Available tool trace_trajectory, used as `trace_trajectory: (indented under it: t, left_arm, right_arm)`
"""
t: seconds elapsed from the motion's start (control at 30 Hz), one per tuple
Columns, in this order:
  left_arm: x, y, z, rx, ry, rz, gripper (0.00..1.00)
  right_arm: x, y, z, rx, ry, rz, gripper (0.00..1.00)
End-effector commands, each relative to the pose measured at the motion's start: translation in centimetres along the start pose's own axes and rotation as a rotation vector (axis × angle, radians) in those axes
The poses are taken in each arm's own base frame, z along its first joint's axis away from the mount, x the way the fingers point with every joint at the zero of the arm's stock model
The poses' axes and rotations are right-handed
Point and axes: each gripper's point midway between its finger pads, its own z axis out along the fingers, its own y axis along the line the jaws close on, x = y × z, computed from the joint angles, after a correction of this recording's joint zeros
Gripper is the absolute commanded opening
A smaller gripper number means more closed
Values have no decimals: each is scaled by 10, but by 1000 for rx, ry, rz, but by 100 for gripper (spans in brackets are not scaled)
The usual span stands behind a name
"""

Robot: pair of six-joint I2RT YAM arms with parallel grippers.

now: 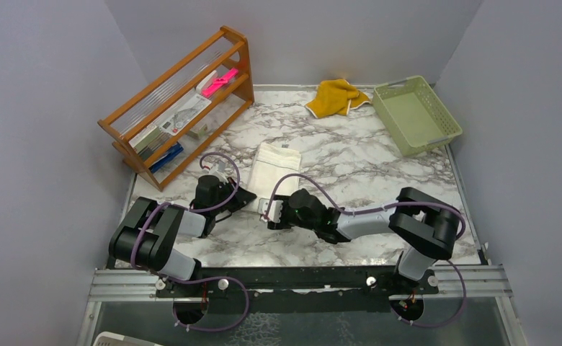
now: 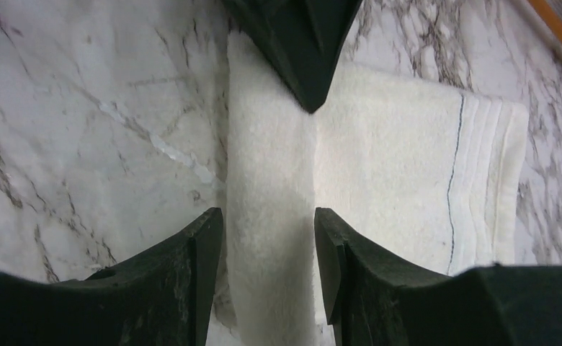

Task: Roll the towels
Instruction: Roll the towel at the center of the board.

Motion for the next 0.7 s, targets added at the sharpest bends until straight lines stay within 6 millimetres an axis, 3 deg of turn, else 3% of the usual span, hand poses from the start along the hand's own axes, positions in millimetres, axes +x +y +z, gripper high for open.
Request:
trace_trajectory:
  t: [0.0, 0.27, 0.47, 0.53, 0.67]
  left_arm:
    - [24, 32, -7, -111, 68, -21, 0]
    - [25, 32, -5, -111, 80, -25, 0]
    - [24, 31, -6, -104, 74, -26, 0]
    - [22, 28, -8, -94, 69, -36, 0]
    - [11, 11, -13, -32, 48, -53, 0]
  right_arm:
    - [12, -18, -2, 152, 72, -177, 51]
    - [31, -5, 0, 127, 155, -224, 48]
    - [59, -8, 8, 156, 304, -201, 37]
    - [67, -9, 8, 172, 348, -185, 29]
    - [69, -5, 6, 140, 370, -87, 2]
